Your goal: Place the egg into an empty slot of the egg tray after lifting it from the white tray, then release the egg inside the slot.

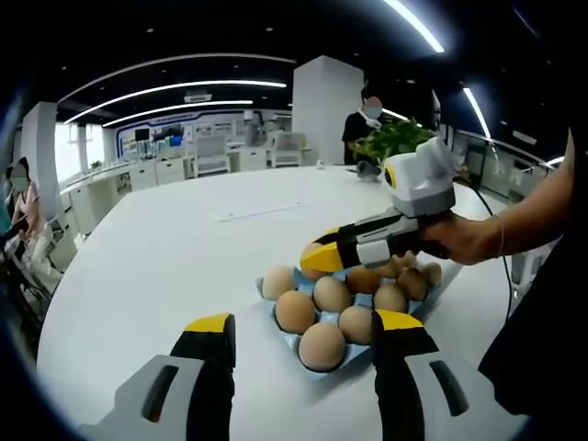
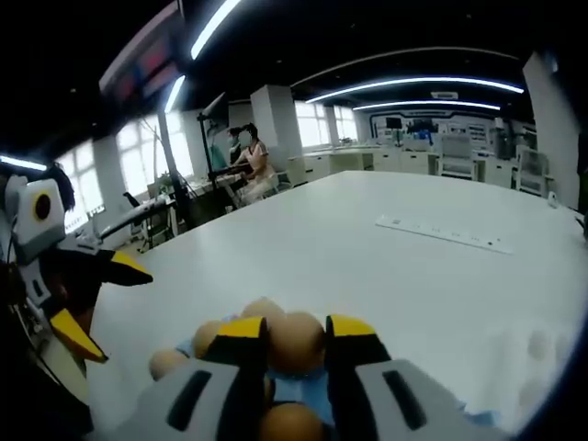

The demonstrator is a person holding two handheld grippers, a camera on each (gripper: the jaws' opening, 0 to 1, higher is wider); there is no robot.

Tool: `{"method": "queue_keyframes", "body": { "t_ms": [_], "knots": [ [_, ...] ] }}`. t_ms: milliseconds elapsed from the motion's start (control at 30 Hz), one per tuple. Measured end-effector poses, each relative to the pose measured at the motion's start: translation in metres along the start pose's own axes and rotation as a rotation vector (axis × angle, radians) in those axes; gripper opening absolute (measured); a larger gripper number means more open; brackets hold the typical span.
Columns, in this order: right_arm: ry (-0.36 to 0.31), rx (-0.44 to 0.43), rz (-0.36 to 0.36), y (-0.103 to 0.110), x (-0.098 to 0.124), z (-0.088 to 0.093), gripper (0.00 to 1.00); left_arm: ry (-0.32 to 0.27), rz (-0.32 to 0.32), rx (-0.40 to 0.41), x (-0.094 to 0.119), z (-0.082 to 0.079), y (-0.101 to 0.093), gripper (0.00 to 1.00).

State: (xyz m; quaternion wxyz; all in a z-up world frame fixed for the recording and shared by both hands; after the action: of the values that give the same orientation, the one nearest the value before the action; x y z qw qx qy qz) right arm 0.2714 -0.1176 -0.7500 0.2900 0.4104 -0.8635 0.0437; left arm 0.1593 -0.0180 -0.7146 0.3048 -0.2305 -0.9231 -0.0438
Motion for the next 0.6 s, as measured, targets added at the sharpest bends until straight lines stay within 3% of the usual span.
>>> {"method": "queue_keyframes", "body": {
  "t_ms": [400, 500, 600],
  "knots": [
    [0.024, -0.018, -0.01, -0.0013, -0.0037, 0.0042, 0.24, -0.001, 0.001, -0.001, -0.0007, -0.0017, 0.0, 0.6],
    [0.044, -0.091, -0.024, -0.0047, -0.0062, 0.0073, 0.24, -0.002, 0.004, -0.003, -0.0014, -0.002, -0.001, 0.6],
    [0.044, -0.102, -0.026, -0.0055, -0.0053, 0.008, 0.24, -0.003, 0.004, -0.002, -0.0015, -0.0024, -0.0012, 0.6]
  ]
}}
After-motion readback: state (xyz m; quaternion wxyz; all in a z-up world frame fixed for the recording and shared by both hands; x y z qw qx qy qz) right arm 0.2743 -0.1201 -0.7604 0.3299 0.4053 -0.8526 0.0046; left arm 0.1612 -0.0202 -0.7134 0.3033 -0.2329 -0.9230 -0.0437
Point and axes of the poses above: the point that each gripper's makers call its tool centre point, and the gripper's own axes: x roughly backward along the fingers, y roughly to its left, z roughly out of its underside, the point moved 3 cm from there along x, roughly backward along the fingers, and after that the axes turned 10 degrees about y, right-handed, at the moved point
